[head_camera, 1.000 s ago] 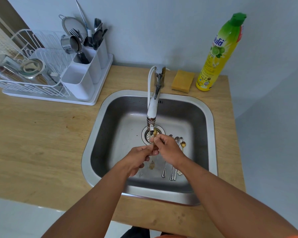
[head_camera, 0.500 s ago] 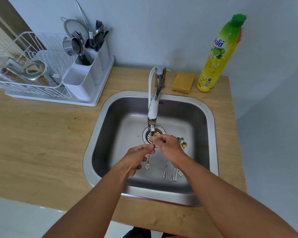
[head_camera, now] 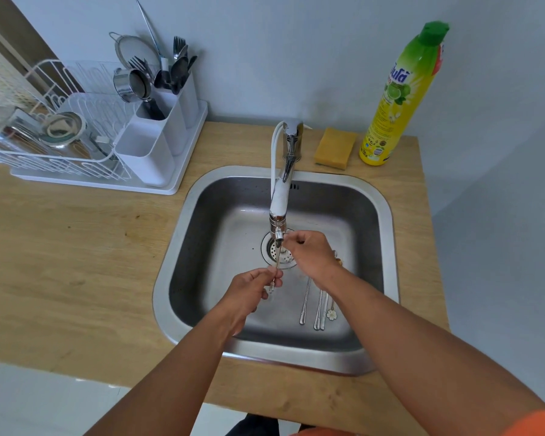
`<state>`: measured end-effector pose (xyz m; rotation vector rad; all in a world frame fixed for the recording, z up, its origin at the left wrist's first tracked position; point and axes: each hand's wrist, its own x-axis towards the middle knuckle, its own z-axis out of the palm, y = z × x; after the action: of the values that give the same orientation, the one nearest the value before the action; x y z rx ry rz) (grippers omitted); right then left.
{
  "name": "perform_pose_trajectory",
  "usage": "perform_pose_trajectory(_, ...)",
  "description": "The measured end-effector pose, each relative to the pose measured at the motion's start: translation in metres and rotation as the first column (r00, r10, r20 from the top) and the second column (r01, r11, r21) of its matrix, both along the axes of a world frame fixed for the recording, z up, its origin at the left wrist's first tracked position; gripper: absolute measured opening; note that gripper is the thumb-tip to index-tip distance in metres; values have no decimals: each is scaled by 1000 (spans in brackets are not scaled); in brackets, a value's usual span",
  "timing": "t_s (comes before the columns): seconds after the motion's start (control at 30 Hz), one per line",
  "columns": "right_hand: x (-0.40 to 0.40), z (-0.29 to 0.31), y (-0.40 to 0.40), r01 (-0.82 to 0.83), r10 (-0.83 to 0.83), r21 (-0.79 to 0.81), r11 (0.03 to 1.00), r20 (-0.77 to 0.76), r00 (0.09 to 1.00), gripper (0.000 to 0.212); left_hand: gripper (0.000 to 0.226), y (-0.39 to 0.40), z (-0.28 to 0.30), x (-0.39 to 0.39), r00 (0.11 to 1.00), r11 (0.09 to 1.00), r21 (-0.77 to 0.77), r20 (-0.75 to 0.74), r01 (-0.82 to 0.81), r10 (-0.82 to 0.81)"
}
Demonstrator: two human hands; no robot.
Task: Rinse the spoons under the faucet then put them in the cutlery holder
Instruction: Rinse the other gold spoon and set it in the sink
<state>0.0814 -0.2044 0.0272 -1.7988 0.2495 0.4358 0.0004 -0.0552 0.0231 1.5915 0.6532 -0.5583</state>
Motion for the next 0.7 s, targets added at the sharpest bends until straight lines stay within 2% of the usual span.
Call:
perform_pose_trajectory(0.2,-18,-6,5,-79,82,60,995,-51,995,13,26,-6,12,17,997,997,20,28,-75,74)
perform_pose_trajectory(0.3,-18,-3,4,-63,67,56,996,-64,996,17,21,-9,11,17,997,997,50,46,-66,63)
perform_pose_trajectory(0.47,-13,-2,0,-59,59,5,998,-51,997,28,16,-5,2,-1,999,996,76,30,37,-40)
perform_pose_trajectory(0.7,-24,-8,-5,-175,174,-12,985,-62,983,26,19,1,15,26,996,994,54,22,-93,91)
